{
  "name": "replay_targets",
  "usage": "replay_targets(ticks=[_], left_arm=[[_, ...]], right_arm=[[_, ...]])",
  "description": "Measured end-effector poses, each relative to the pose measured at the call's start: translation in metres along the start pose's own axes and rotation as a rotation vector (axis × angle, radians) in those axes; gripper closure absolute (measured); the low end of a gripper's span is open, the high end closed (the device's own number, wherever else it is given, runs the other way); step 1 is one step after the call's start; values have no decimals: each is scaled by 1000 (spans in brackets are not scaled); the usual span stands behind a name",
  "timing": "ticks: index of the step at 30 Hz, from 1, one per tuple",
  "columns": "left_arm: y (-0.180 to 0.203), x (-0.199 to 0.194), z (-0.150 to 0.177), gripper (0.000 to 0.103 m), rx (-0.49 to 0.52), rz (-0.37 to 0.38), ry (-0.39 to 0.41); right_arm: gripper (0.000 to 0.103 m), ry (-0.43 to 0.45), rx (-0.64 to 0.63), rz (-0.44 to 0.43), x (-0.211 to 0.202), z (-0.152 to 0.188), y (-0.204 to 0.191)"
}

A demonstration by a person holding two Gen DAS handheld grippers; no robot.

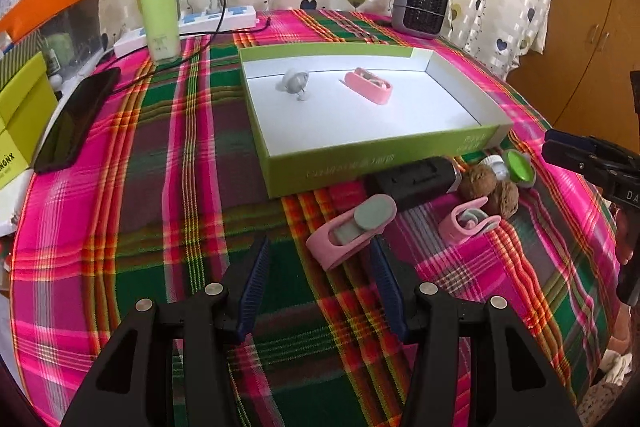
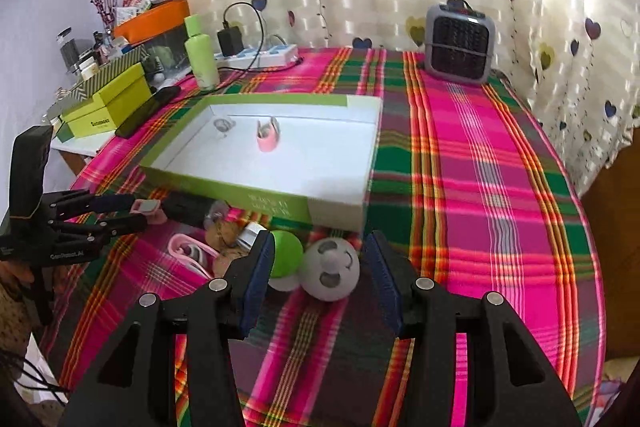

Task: Organize objects
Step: 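Withdraw both tools from the box toward the remaining items, then grasp the pink clip with grey pad with the left tool while the right tool grasps the white panda gadget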

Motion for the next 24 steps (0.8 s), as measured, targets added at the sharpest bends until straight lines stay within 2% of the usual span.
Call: replay_targets(ticks=[4,9,11,17,20,24], left_arm=[[1,1,-1,53,11,-3,5],[1,4,-4,53,23,-22,10],[2,5,-6,53,25,-32,11],[1,7,-9,53,17,-38,16],[0,8,-9,53,23,-43,14],[1,8,-9,53,22,-43,14]], right_arm=[[54,4,38,-2,0,4,8],[54,15,37,-61,-3,6,0],[54,8,23,-41,-1,9,1],[54,31,119,-7,-1,8,25],[54,10,73,23,6,11,26],[54,-27,62,1,18,16,20]])
Point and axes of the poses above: each gripper's, at about its wrist camera, not at the fingertips, and x roughly the way its jaws point, y to its right, z to its underside, the point moved 10 cm from there along x, roughly the way its jaws point, and after that the axes turned 5 degrees about x, right-handed, at the moved point
